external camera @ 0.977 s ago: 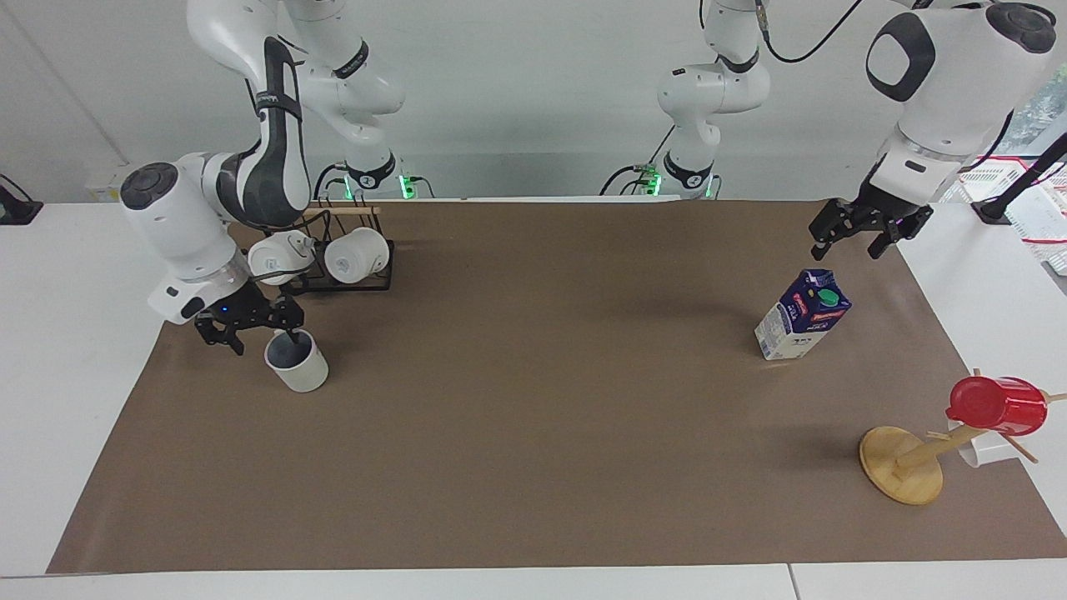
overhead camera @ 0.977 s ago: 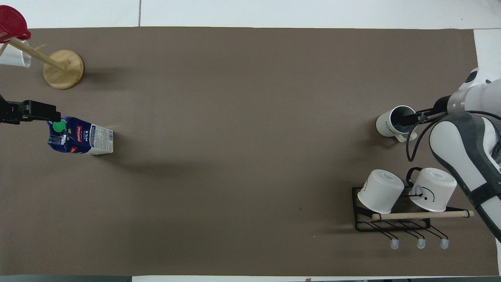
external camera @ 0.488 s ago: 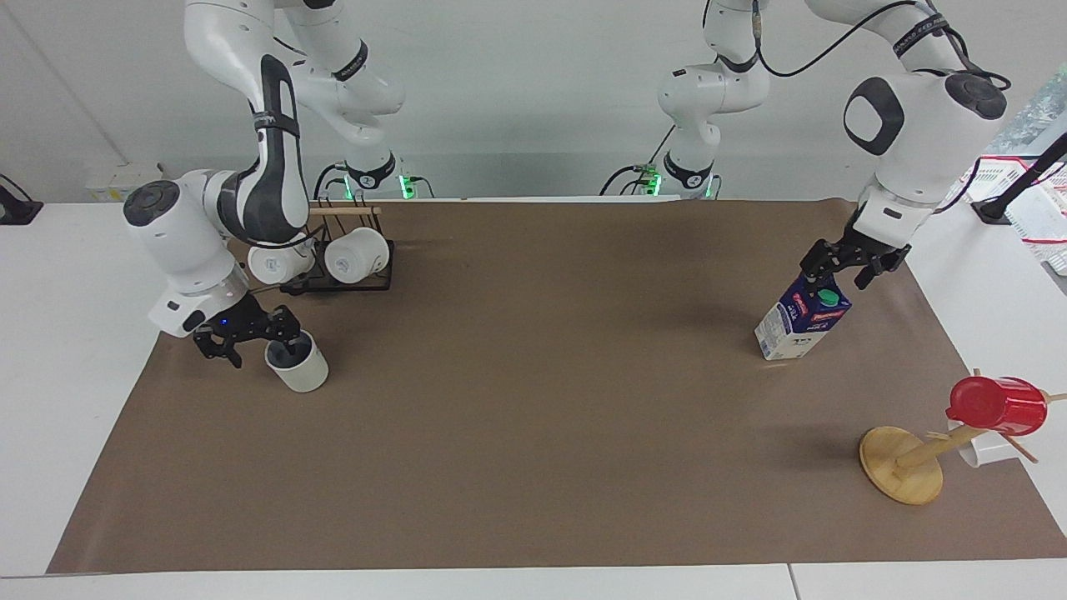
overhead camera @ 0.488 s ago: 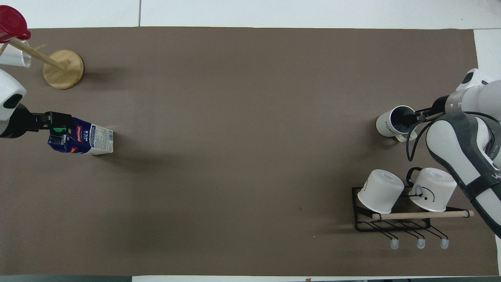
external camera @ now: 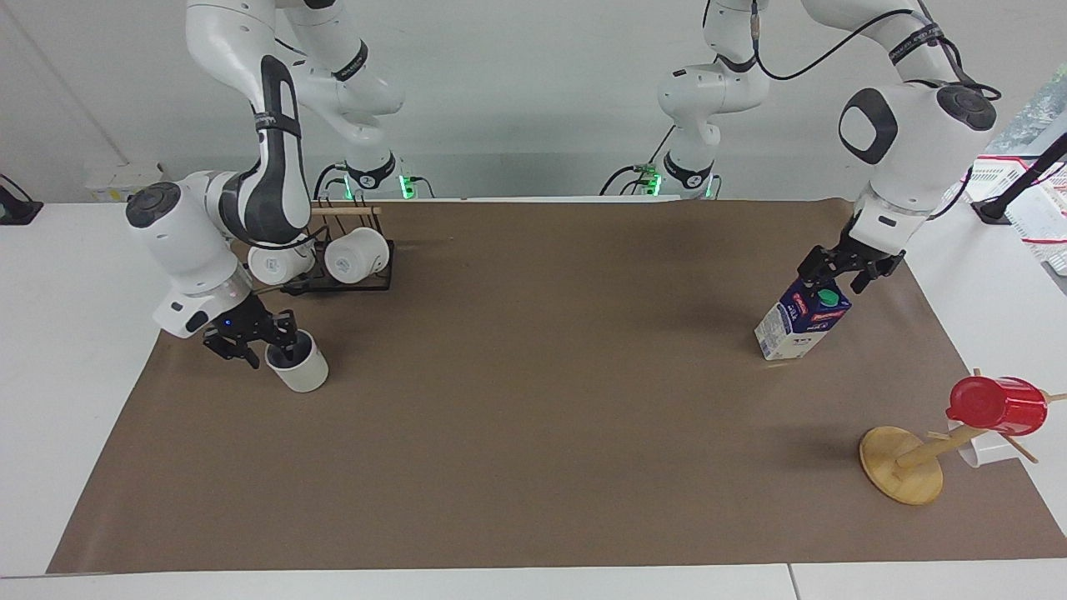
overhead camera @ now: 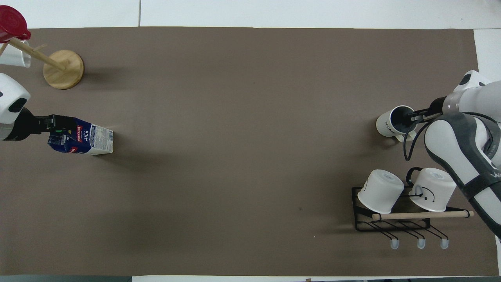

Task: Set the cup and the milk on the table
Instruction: 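Grasp the mug with the right gripper while the left gripper grasps the carton, then carry the mug toward the table center while the left gripper carries the carton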

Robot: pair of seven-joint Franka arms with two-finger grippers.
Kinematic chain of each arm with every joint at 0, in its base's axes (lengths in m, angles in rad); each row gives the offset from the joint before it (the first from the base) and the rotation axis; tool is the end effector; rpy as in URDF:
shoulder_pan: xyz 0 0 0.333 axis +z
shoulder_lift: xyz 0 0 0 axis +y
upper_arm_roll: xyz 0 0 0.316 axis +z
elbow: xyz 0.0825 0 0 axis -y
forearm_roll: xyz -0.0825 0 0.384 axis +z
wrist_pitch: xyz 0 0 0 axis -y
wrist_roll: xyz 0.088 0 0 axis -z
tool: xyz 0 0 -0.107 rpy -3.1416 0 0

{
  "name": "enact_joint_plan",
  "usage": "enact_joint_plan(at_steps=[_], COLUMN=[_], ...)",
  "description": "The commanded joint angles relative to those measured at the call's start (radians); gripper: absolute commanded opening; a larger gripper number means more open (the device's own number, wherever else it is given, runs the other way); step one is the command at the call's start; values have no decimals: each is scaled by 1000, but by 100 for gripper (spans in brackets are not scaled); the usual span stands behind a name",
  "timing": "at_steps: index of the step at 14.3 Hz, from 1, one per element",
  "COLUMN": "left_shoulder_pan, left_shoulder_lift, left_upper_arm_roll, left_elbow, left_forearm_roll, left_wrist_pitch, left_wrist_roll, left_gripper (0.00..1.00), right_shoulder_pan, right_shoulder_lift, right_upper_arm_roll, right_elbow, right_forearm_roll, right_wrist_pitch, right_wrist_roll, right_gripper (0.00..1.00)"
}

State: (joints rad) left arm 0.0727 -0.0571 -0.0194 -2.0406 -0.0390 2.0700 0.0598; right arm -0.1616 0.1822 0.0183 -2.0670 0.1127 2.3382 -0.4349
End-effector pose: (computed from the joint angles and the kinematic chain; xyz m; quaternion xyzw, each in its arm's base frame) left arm 0.5455 0.0269 0.4758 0.9989 0.0053 0.0441 0.0145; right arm 0.5806 -0.0822 0.3534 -0.9922 -0.1078 -0.0550 0.0294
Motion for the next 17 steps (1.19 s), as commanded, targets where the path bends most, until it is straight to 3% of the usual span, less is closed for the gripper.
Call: enact_joint_plan(at_steps=[1,2,3,5,6,10,13,17], left_shoulder_pan=[9,9,7,9,7,2,4,-7], left_shoulder_lift=[-12,-9,-7,-9,-9,-27,-36,-26], left_upper_arm_roll=[-4,-4,-4,-4,-2,-2,-2,-10], left_elbow=[-41,-41,-41,-41,-39,13,124,221], left_forearm_roll=[8,8,8,8,8,8,17,24], left_wrist_pitch=[47,53,48,41,36,21,-126,-218], left_wrist_roll=[-6,-6,-6,-6,-3,3,3,-5], left_gripper=[100,100,88,36,0,0,0,0], right_shoulder_pan=[-4,-4,-4,0,2,78,193,371], right_shoulder_lift=[26,28,28,26,25,-9,-7,-17], right_upper_arm_roll=[5,6,8,9,15,25,25,25], right_elbow=[11,16,24,51,86,244,283,248], right_forearm_roll=[22,22,24,24,24,18,7,-71], right_wrist_pitch=[15,10,1,-34,-83,-255,-225,-174], right_wrist_roll=[5,4,5,-1,-1,10,48,348], right_gripper=[38,14,0,0,0,0,0,0])
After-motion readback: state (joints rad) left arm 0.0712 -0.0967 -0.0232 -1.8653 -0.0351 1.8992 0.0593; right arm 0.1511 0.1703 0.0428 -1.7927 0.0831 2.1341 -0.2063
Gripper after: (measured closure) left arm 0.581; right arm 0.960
